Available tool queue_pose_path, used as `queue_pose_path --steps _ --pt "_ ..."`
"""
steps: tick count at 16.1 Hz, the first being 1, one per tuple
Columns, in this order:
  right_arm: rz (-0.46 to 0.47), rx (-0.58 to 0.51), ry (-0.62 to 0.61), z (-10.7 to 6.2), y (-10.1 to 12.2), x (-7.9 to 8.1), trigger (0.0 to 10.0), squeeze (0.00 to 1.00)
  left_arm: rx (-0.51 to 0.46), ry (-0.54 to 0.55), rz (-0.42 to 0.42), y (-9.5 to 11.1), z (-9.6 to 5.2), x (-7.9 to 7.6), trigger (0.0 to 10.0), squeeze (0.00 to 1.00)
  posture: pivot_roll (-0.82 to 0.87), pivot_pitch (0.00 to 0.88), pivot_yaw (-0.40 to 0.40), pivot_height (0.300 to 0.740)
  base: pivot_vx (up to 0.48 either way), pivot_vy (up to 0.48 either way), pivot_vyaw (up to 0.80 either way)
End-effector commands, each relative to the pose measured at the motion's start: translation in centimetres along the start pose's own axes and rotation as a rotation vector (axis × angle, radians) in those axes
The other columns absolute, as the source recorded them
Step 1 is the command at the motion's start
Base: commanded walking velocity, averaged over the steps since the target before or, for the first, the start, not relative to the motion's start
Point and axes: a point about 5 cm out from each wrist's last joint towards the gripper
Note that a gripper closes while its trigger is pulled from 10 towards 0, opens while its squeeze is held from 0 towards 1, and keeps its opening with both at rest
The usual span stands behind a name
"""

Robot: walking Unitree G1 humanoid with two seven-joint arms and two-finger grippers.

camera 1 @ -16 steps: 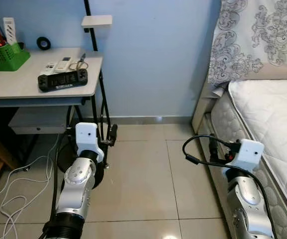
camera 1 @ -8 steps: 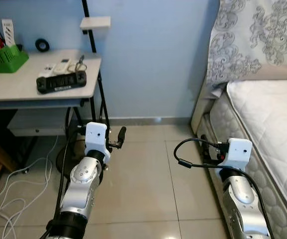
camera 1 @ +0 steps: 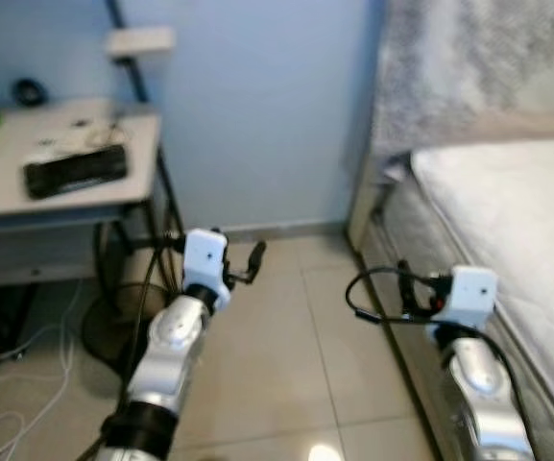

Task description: Clean up the room

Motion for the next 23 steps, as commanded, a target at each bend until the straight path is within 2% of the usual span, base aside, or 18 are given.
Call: queue_pose_path --steps 1,14,23 --pt "0.000 -0.001 0.002 -0.3 -0.2 0.2 10.0 0.00 0.001 -0.017 0.009 0.0 0.0 -0.1 10.0 0.00 -0.04 0.000 0.036 0.740 0.000 0.000 -0.54" --pt "0.019 -0.002 -0.056 -0.5 -0.2 -0.7 10.0 0.00 -0.009 -0.094 0.024 0.2 0.2 -0.6 10.0 0.00 -0.05 0.000 0.039 0.740 0.000 0.000 -0.55" --pt "0.024 -0.004 -0.070 -0.3 -0.2 -0.9 10.0 0.00 -0.009 -0.143 0.020 0.3 0.6 -1.2 10.0 0.00 -0.05 0.000 0.044 0.740 0.000 0.480 -0.56"
Point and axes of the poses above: a point about 5 cm out from each wrist's last joint towards the gripper, its own z axis pointing out of the wrist towards the gripper, its own y axis along the axis of the wrist's last joint, x = y × z, and after that the axes turned 2 degrees about -z, right-handed
